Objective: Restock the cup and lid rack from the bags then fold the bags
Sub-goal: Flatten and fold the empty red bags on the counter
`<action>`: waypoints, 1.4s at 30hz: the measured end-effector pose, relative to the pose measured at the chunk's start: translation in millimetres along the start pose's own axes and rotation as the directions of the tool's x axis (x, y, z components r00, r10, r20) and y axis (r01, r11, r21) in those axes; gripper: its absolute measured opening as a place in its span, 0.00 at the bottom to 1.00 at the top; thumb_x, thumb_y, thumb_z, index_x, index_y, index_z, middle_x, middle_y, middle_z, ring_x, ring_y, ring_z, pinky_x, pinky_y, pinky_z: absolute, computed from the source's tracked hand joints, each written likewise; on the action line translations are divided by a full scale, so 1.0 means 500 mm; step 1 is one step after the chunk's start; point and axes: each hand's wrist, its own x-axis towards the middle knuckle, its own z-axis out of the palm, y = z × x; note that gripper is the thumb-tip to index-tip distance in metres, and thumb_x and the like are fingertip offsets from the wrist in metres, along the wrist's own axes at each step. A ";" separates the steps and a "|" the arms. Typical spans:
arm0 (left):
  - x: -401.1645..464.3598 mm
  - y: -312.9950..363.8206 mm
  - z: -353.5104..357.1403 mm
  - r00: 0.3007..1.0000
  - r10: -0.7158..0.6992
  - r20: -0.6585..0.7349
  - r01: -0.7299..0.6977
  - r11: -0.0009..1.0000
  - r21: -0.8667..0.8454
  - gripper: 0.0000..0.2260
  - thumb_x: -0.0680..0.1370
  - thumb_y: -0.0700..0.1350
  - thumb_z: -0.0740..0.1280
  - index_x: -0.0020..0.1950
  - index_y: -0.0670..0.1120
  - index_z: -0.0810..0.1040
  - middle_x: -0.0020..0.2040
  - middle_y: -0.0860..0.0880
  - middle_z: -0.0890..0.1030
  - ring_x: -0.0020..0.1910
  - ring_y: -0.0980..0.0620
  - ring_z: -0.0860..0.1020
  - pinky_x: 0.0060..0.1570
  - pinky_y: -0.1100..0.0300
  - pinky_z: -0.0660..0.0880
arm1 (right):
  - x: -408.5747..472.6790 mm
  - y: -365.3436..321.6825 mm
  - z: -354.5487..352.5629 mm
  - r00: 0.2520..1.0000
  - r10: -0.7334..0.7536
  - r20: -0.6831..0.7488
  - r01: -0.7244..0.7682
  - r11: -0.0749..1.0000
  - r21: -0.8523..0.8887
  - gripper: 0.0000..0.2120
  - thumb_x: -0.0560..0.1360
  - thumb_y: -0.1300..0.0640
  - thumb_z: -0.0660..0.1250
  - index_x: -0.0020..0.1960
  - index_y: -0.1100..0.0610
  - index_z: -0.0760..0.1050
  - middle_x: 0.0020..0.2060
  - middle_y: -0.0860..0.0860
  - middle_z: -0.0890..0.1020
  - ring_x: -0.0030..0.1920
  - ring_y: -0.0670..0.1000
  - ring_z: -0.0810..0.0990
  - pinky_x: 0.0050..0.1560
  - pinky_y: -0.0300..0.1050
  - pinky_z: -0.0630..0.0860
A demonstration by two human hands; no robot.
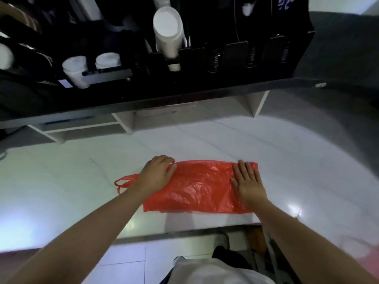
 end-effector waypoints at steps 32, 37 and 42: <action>-0.314 -0.075 0.124 0.692 -0.722 -0.014 0.542 0.533 -0.650 0.20 0.75 0.47 0.68 0.67 0.46 0.75 0.49 0.49 0.81 0.50 0.46 0.80 0.56 0.49 0.76 | -0.008 -0.046 -0.001 0.998 0.006 0.068 -0.008 1.000 0.021 0.32 0.82 0.39 0.35 0.81 0.50 0.33 0.81 0.51 0.36 0.79 0.52 0.32 0.79 0.55 0.36; -0.255 -0.003 0.112 0.905 -0.225 -0.362 0.174 0.970 -0.170 0.22 0.74 0.50 0.61 0.68 0.48 0.75 0.68 0.44 0.71 0.67 0.40 0.68 0.70 0.42 0.65 | -0.005 -0.046 0.002 0.999 0.009 0.052 -0.011 1.000 0.029 0.32 0.81 0.39 0.34 0.81 0.50 0.33 0.81 0.51 0.36 0.79 0.52 0.32 0.79 0.56 0.36; -0.116 0.143 0.154 0.987 0.131 -0.090 -0.120 0.985 0.125 0.22 0.81 0.53 0.56 0.75 0.53 0.70 0.79 0.47 0.64 0.80 0.43 0.58 0.76 0.39 0.55 | -0.009 -0.051 0.002 0.999 0.029 0.034 -0.032 0.996 0.087 0.33 0.82 0.37 0.36 0.82 0.49 0.34 0.81 0.51 0.36 0.79 0.53 0.32 0.79 0.56 0.36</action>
